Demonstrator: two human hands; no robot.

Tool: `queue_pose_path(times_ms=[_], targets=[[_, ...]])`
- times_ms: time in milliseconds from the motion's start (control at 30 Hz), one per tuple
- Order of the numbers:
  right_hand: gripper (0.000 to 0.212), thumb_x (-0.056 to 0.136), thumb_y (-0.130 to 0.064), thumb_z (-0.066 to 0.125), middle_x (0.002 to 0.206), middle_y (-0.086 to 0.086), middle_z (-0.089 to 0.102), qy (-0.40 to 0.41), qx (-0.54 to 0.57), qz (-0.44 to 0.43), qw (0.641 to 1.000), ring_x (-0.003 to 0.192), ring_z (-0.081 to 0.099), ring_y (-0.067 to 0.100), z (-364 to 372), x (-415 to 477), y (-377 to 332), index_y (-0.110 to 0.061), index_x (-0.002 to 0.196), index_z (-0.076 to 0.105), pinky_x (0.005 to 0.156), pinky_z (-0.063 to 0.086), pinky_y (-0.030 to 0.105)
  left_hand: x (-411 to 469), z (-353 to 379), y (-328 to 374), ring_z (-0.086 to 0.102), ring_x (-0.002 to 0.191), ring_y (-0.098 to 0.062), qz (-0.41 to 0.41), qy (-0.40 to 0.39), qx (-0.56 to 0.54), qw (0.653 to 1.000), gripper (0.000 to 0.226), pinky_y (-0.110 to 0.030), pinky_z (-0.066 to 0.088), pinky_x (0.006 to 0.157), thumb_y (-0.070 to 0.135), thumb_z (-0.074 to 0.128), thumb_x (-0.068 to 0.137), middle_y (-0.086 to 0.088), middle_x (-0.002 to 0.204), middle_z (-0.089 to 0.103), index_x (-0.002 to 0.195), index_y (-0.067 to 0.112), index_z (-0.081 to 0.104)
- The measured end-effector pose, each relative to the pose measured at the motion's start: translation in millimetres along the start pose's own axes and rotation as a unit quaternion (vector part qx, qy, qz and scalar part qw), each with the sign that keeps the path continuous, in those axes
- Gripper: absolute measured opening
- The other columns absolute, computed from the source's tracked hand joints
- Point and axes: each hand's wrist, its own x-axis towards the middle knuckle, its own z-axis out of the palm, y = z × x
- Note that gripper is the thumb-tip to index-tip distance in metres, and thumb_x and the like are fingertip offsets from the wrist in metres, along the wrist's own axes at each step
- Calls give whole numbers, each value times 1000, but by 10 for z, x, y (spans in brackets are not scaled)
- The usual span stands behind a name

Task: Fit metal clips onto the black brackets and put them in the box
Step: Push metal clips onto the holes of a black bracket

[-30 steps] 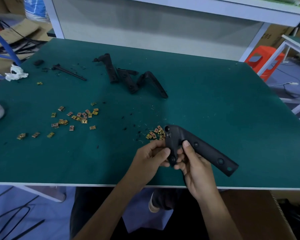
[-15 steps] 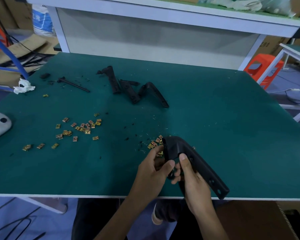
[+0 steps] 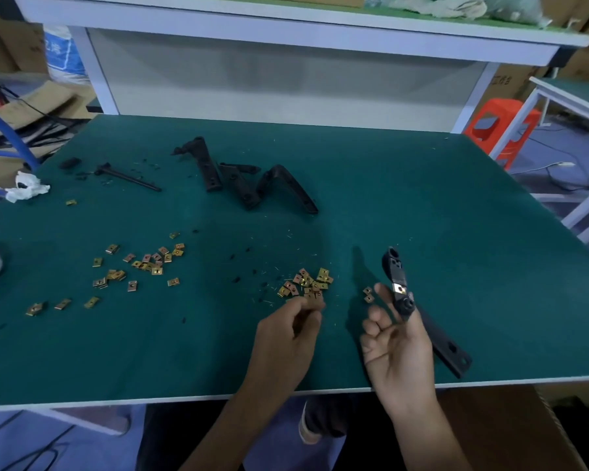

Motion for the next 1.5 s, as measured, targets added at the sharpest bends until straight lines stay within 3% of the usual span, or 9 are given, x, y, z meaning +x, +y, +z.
queue_pose_path(times_ms=[100, 200, 300, 467, 600, 767, 900, 1200, 1500], targets=[[39, 94, -45, 53, 68, -3, 59, -13, 21, 11, 1000, 53, 51, 6, -29, 12, -6, -20, 97, 82, 43, 40, 17, 154, -31, -15, 57, 98, -2, 94, 40, 174, 979, 12, -8, 38, 83, 21, 63, 97, 20, 101, 67, 105, 24, 72], [38, 91, -45, 55, 69, -3, 59, -21, 33, 19, 999, 52, 50, 6, -41, 18, -12, -18, 98, 82, 43, 41, 18, 351, -24, -35, 47, 106, -19, 125, 34, 288, 949, 21, -25, 40, 92, 28, 62, 98, 2, 111, 63, 115, 18, 71], [40, 97, -43, 51, 69, -1, 59, -24, 25, 23, 999, 52, 51, 7, -52, 34, 4, -15, 100, 80, 43, 42, 19, 530, 28, -14, 44, 112, -26, 119, 33, 340, 932, 28, -34, 39, 97, 34, 60, 99, -5, 120, 59, 120, 20, 71], [41, 95, -45, 55, 68, 1, 59, -27, -2, 21, 999, 53, 53, 8, -43, 28, 24, -14, 100, 80, 43, 43, 20, 658, 64, 10, 41, 112, -22, 115, 16, 348, 930, 21, -28, 32, 95, 37, 61, 97, 0, 117, 58, 110, 24, 73], [38, 91, -45, 59, 67, 2, 59, -32, -30, 24, 999, 53, 54, 8, -15, 0, 39, -14, 97, 82, 43, 45, 20, 592, -10, 56, 57, 95, -14, 119, 12, 258, 959, 10, -31, 43, 88, 28, 64, 97, 9, 99, 68, 100, 21, 69], [34, 83, -42, 70, 69, 8, 60, -24, -121, 17, 992, 57, 58, 15, 38, -45, 131, -9, 85, 80, 45, 51, 27, 353, -164, 28, 66, 78, 4, 12, 22, -8, 1000, 8, -10, 47, 70, 23, 65, 97, 19, 84, 72, 97, 28, 71], [27, 79, -40, 72, 65, 4, 59, -33, -181, -15, 983, 56, 57, 15, 95, -67, 180, -16, 68, 75, 45, 50, 29, 203, -171, -1, 56, 66, 2, -51, 0, -156, 986, 24, -13, 46, 64, 11, 59, 100, 15, 74, 67, 102, 28, 75], [30, 78, -40, 73, 68, 12, 60, -22, -245, -46, 968, 57, 57, 19, 93, -83, 253, -12, 69, 74, 47, 51, 32, 192, -255, -130, 62, 81, -13, -77, -10, -309, 948, 28, -23, 51, 76, 4, 60, 96, -2, 87, 72, 90, 24, 78], [39, 79, -52, 81, 68, 10, 64, -20, -310, -78, 947, 55, 61, 20, 22, -51, 335, -14, 74, 76, 52, 52, 32, 200, -287, -147, 64, 77, -11, -102, -27, -357, 928, 19, -20, 52, 72, 0, 61, 95, -5, 88, 73, 104, 7, 75]])
